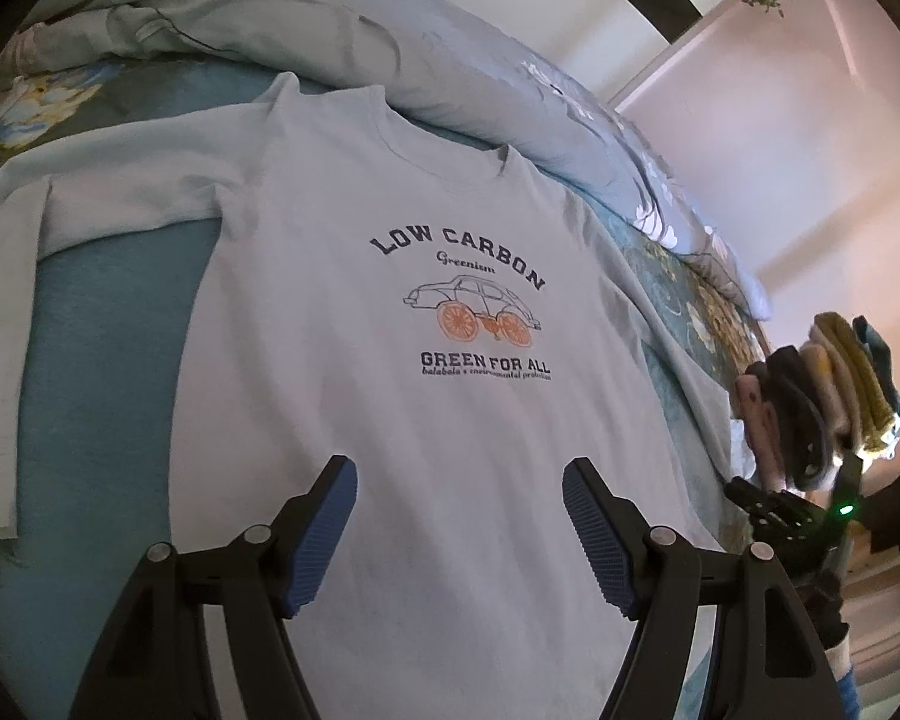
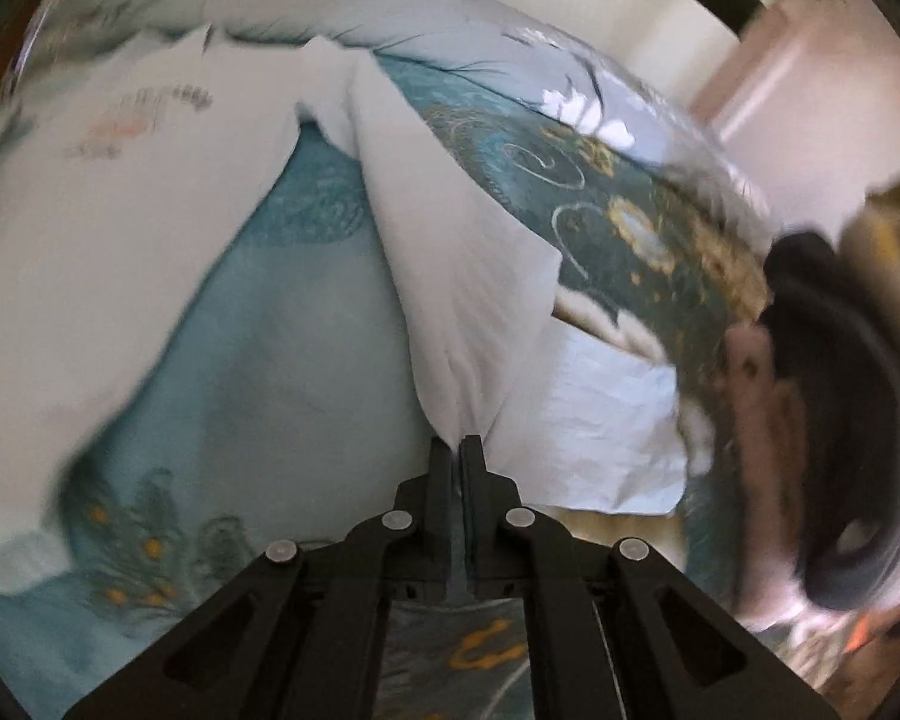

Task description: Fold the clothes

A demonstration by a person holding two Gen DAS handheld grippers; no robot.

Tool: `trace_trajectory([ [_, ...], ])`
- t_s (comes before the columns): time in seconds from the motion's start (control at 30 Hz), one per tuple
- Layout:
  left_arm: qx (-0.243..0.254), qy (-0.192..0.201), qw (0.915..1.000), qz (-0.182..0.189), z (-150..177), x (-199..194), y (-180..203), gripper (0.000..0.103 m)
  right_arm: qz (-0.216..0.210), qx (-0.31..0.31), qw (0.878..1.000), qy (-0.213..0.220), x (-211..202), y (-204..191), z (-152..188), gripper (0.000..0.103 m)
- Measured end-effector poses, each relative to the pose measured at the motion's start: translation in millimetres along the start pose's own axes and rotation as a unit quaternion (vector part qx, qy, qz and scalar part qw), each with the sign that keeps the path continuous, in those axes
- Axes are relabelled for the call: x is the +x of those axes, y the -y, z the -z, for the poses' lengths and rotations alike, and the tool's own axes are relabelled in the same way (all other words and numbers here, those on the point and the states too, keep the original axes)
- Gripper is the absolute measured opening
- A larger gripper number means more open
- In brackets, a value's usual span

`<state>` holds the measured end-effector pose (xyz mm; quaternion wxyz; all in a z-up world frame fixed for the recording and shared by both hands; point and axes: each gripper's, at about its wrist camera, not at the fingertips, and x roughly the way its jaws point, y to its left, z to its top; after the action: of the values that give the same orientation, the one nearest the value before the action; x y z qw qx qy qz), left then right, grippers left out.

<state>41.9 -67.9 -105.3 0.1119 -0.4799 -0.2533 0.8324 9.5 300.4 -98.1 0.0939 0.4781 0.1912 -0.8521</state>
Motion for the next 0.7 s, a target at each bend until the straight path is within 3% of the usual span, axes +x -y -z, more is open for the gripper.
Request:
trace_trajectory([
  [0.1,0.001,0.001,1.0000,-0.002,-1,0,0,0.075,-0.051,0.070,0.996,0.026,-18,19,5,0.025],
  [0.23,0.001,0.001,1.0000,0.001,-3,1,1,0.075,-0.050,0.209,0.974,0.068,-41,52,22,0.040],
  [0.37,0.007,-0.004,1.0000,0.003,-2,5,6,0.075,-0.034,0.329,0.941,0.065,-31,68,43,0.041],
  [0.53,0.012,0.011,0.9999,-0.001,-3,-4,9,0.075,-0.032,0.439,0.896,0.061,-6,80,53,0.041],
  [0.6,0.004,0.022,0.9997,-0.005,-6,-10,4,0.075,-0.039,0.466,0.881,0.071,0,88,53,0.046],
  [0.7,-0.011,0.034,0.9994,-0.007,-10,-18,-5,0.075,-0.046,0.469,0.878,0.081,5,89,41,0.051],
])
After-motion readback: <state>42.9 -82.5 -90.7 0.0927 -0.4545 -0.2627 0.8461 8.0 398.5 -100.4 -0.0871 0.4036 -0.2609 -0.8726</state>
